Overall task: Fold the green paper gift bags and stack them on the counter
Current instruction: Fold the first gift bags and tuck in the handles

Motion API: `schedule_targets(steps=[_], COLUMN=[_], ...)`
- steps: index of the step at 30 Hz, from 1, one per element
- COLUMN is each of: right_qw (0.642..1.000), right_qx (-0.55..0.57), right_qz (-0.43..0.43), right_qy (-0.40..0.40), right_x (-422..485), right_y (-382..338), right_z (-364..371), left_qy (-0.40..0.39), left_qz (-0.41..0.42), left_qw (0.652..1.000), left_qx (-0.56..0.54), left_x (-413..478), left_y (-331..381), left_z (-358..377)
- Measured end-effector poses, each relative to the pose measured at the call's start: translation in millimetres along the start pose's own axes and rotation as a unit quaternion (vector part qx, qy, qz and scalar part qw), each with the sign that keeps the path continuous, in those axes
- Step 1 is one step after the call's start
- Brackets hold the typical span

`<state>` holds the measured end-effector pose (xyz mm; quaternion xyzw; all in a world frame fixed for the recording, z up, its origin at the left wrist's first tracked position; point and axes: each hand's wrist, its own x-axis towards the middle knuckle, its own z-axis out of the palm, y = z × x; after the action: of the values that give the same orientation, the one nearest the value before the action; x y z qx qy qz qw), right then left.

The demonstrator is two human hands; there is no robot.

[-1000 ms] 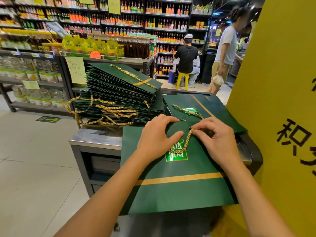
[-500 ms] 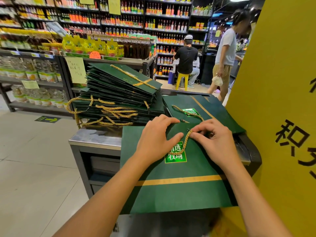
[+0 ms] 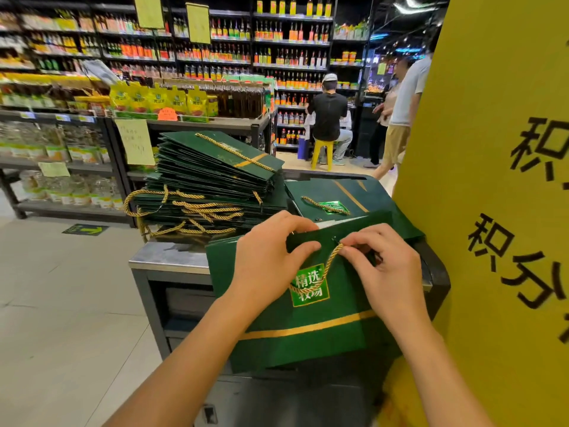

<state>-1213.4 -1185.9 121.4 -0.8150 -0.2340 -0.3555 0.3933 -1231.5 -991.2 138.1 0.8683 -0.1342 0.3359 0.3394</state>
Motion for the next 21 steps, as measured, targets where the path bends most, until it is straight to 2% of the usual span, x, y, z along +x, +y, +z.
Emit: schedule_targets(steps=[7, 10, 15, 21], right_qw=[0.998, 0.994, 0.982, 0.988], right_qx=[0.048, 0.095, 0.169, 0.155], right_qz=[-0.021, 0.006, 0.059, -0.013], right_qy=[0.037, 0.05, 0.06, 0.024], right_x=[-29, -39, -53, -50], right_y=[-24, -30, -35, -36], right_z=[-3, -4, -7, -24], left_qy=[0.015, 0.018, 0.004, -0.009], left_qz=[-0.002, 0.019, 0.006, 0.07], left_qw=[0.999, 0.998, 0.996, 0.997], left_qx=[-0.048, -0.048, -0.085, -0.006], left_x=[-32, -44, -58, -61], left_y=[19, 25, 34, 44], left_z=[-15, -17, -21, -31])
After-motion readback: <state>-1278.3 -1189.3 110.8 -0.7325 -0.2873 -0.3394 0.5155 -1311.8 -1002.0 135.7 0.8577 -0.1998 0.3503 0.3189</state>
